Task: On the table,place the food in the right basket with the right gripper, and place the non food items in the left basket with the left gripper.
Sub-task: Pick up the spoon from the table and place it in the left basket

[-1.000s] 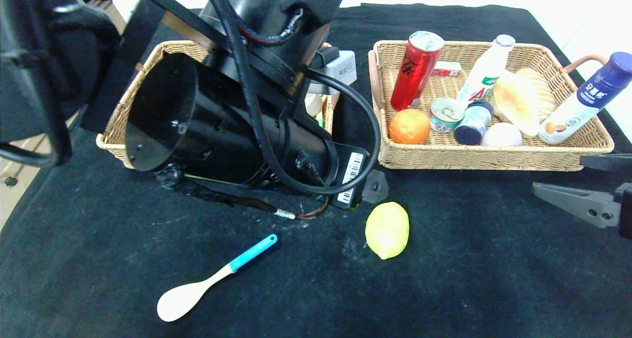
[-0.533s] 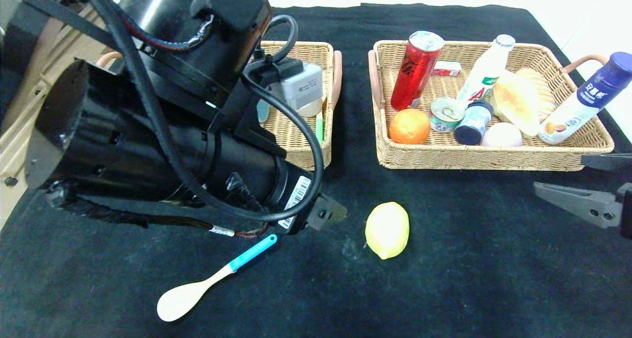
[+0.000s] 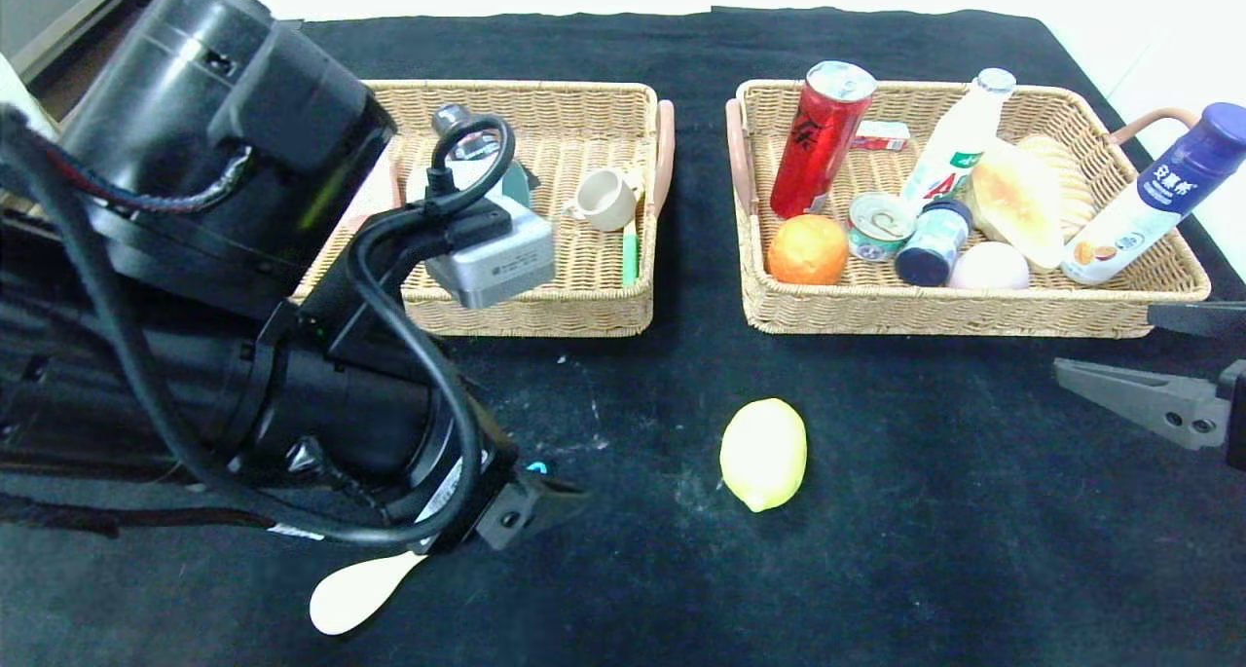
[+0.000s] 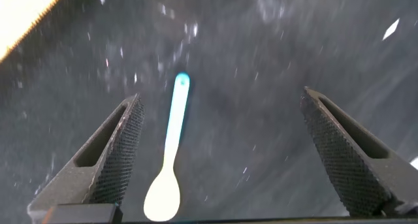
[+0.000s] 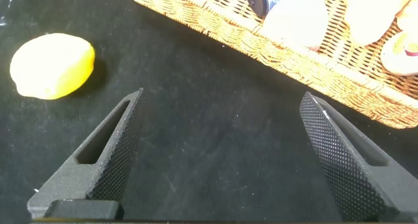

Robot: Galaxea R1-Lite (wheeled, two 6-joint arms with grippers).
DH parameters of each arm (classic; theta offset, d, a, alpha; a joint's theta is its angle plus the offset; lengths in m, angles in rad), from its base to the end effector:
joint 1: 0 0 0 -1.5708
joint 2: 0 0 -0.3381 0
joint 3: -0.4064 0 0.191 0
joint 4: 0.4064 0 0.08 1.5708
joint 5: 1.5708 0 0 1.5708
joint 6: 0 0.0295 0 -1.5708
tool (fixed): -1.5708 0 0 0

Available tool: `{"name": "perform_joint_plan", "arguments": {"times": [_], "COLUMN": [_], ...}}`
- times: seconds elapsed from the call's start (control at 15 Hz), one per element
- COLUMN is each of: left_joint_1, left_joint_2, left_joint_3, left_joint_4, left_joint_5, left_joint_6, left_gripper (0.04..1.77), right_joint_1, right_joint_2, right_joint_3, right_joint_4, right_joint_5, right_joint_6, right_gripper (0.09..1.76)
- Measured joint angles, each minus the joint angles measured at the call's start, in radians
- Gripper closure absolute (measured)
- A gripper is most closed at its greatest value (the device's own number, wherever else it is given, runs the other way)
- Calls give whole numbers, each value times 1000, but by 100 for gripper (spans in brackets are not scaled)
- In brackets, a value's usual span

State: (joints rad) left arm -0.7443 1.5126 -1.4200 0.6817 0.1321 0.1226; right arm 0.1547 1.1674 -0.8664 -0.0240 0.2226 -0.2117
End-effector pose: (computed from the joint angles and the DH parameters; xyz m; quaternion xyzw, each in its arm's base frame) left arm 0.1792 -0.1598 0.3201 0.2140 0.3241 -0.2995 0.8715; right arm 0.1589 0.0314 0.3013 -0.0981 0.1176 0.1993 0.9679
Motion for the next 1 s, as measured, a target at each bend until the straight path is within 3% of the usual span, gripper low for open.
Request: {"name": "perform_joint_plan", "arguments": {"times": [0.2, 0.4, 0.67, 1.0], "left_joint_1": [55, 91, 121, 140], "left_joint_2": [-40, -64, -77, -43], "left_joint_3": [89, 160, 271, 314], "left_joint_4": [-5, -17, -123, -136], "left_joint_5": [-36, -41, -29, 15], "left_joint_6": [86, 103, 126, 128], "left_gripper": [9, 9, 9, 9], "right_joint_1": [0, 0, 0, 0], "right_joint_2": [0, -1, -1, -1], "right_joint_3": [0, 0, 0, 0], "right_joint_4": [0, 0, 0, 0], "right_joint_5": [0, 0, 0, 0], "right_joint_6": [0, 0, 0, 0], "right_gripper": [14, 14, 14, 14]}}
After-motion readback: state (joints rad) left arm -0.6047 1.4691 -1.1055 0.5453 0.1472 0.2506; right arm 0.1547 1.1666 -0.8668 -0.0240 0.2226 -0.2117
